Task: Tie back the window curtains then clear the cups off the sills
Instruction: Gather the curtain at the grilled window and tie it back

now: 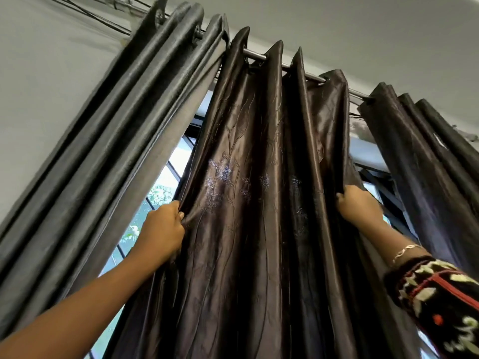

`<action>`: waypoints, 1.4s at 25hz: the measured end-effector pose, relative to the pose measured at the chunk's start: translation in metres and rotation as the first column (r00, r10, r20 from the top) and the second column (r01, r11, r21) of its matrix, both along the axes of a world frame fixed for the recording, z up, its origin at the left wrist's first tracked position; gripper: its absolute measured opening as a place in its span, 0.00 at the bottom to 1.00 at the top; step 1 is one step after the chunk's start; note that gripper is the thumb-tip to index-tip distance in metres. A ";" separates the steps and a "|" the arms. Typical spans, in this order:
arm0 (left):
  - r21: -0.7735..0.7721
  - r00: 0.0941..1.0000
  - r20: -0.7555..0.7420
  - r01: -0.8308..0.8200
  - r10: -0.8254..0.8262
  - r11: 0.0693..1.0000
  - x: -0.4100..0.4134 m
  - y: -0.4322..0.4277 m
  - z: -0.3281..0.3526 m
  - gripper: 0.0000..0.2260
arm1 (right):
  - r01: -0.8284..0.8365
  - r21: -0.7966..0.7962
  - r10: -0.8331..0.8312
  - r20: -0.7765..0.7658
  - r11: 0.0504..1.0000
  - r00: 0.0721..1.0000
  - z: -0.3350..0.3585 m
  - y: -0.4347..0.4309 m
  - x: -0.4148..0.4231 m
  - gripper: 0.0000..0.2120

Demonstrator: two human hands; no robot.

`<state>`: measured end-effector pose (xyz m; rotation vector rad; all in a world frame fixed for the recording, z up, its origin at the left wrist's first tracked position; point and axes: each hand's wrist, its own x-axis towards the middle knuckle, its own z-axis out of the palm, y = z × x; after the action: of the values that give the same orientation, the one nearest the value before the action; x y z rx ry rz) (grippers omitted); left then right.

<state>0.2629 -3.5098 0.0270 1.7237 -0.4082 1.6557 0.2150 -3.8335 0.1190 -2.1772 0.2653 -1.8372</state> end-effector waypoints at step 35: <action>0.483 0.975 0.168 0.048 -0.146 0.875 -0.002 -0.367 0.085 0.20 | -0.213 -0.327 0.268 0.131 0.921 0.954 0.016 -0.150 0.043 0.01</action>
<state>0.2605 -3.8764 0.1119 1.8402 -1.0600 1.7591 0.2584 -3.9835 0.1348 -2.1029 -0.3391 -2.0146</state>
